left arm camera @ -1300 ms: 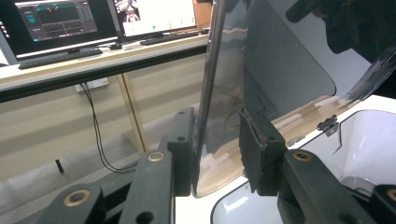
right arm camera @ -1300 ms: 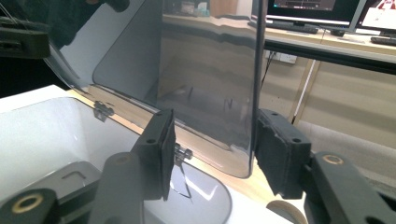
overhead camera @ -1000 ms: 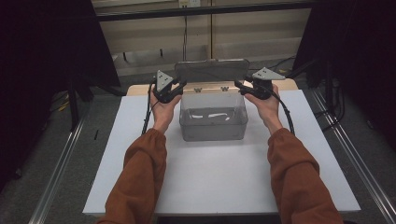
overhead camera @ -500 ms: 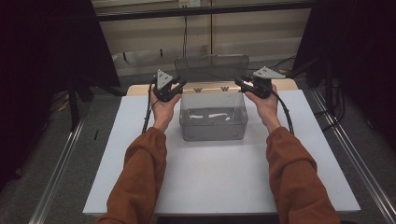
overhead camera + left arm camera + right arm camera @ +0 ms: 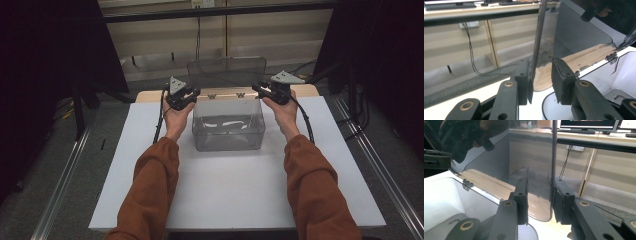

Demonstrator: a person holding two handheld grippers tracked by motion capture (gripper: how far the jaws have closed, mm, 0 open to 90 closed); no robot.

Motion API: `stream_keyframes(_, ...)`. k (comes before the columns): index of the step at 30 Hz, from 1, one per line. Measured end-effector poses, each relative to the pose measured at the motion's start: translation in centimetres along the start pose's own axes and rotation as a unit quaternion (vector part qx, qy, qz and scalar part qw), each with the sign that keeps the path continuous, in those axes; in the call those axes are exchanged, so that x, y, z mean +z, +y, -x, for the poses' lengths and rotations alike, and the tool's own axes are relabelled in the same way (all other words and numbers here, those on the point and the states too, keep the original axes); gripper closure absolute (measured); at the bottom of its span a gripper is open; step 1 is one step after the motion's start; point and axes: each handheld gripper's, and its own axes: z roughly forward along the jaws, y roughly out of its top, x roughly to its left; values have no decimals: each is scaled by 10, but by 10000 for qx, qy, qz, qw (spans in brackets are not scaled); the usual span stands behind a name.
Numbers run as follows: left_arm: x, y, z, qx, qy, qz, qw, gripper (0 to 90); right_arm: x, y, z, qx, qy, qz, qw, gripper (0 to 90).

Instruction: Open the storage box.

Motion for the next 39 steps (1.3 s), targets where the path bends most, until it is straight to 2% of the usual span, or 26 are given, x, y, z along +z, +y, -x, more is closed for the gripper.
stream_keyframes(2,1,1,1,-107,10,-15,9999,683,1,-1,1,20,-5,-6,10000,676)
stream_keyframes(6,2,4,0,-97,-2,-101,9999,681,3,-4,2,56,-3,-79,10000,674)
stream_keyframes(8,2,4,0,-194,-28,-104,9998,682,4,-6,3,50,22,-105,9999,674)
stream_keyframes(10,2,3,0,-189,-33,-124,9997,681,5,-7,3,80,30,-125,9999,673)
stream_keyframes(12,2,3,-1,-164,-32,-136,9998,682,6,-8,3,12,28,-150,9999,673)
stream_keyframes(14,3,3,0,-249,-15,-147,9996,681,6,-8,3,54,51,-144,9999,677)
stream_keyframes(18,5,5,0,-164,19,-206,9997,682,8,-7,4,137,20,-161,9998,682)
stream_keyframes(21,6,4,-1,-183,37,-200,9996,682,9,-7,5,170,3,-161,9997,690)
stream_keyframes(26,10,2,-3,-337,30,-116,9994,682,10,-6,7,251,-6,-170,9995,715)
stream_keyframes(28,11,1,-5,-328,0,-156,9993,682,10,-5,8,262,-5,-196,9995,724)
stream_keyframes(29,11,1,-5,-390,-23,-156,9991,682,11,-4,8,289,3,-210,9994,727)
stream_keyframes(31,12,1,-6,-338,-24,-189,9992,681,12,-4,9,283,3,-234,9993,730)
stream_keyframes(33,13,2,-6,-443,-71,-195,9988,673,13,-4,10,288,-6,-258,9993,732)
stream_keyframes(34,13,2,-7,-403,-75,-232,9989,670,13,-4,10,310,6,-248,9992,733)
stream_keyframes(39,15,4,-8,-485,-69,-309,9983,680,14,-2,10,335,-4,-296,9990,734)
